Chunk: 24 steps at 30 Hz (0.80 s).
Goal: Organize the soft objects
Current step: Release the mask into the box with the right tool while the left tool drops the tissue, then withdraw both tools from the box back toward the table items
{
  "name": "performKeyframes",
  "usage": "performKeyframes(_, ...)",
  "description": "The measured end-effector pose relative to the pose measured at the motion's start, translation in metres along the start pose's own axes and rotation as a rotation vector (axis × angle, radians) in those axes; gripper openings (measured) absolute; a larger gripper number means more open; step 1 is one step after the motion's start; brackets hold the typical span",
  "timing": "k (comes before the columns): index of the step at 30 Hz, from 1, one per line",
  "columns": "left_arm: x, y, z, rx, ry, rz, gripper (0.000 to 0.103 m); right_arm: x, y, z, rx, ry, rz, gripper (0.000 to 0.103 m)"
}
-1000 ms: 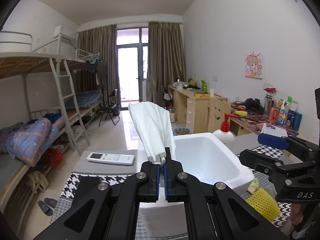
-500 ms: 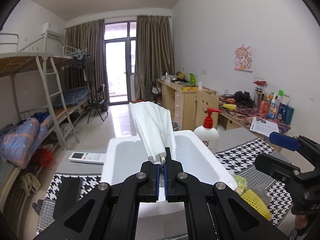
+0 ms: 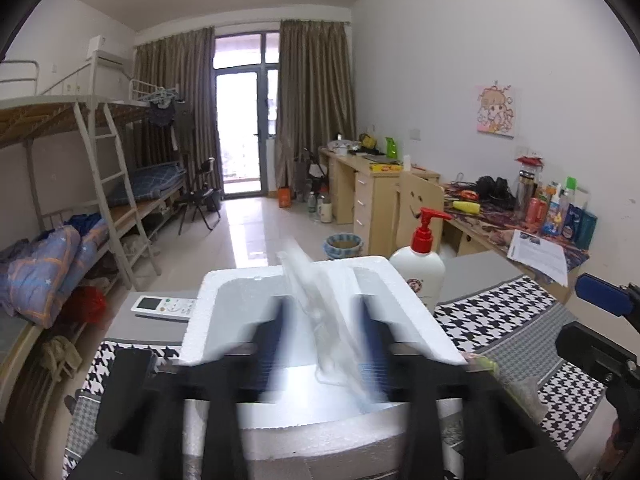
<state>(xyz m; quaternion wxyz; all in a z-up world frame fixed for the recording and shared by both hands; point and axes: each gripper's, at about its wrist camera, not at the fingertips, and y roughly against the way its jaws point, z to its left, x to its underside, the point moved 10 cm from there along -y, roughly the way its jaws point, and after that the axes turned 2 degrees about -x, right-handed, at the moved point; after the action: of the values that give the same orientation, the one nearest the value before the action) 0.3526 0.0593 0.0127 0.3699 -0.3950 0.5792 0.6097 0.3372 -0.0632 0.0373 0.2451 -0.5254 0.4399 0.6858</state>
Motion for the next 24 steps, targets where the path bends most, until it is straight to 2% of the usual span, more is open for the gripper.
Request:
performKeyframes(2,-0.003,0.005,0.004,-0.024,0.013,-0.028,0.091,0.001,0.001,-0.001,0.001,-0.003,-0.002,0.083)
performKeyframes(5,-0.005,0.010,0.004,-0.027,0.014,-0.042,0.102,0.002,0.005,-0.002,0.002,-0.005,-0.007,0.083)
performKeyframes(15,-0.004,0.037,-0.002,-0.023,0.014,-0.073,0.102,0.001,0.027,0.000,0.003,0.001,-0.031,0.083)
performKeyframes(23,0.001,0.069,-0.008,-0.009,0.036,-0.092,0.102,0.003,0.056,0.002,0.005,0.013,-0.067,0.093)
performKeyframes(24,0.001,0.075,-0.009,-0.014,0.033,-0.100,0.102,0.004,0.059,0.002,0.007,0.014,-0.074,0.097)
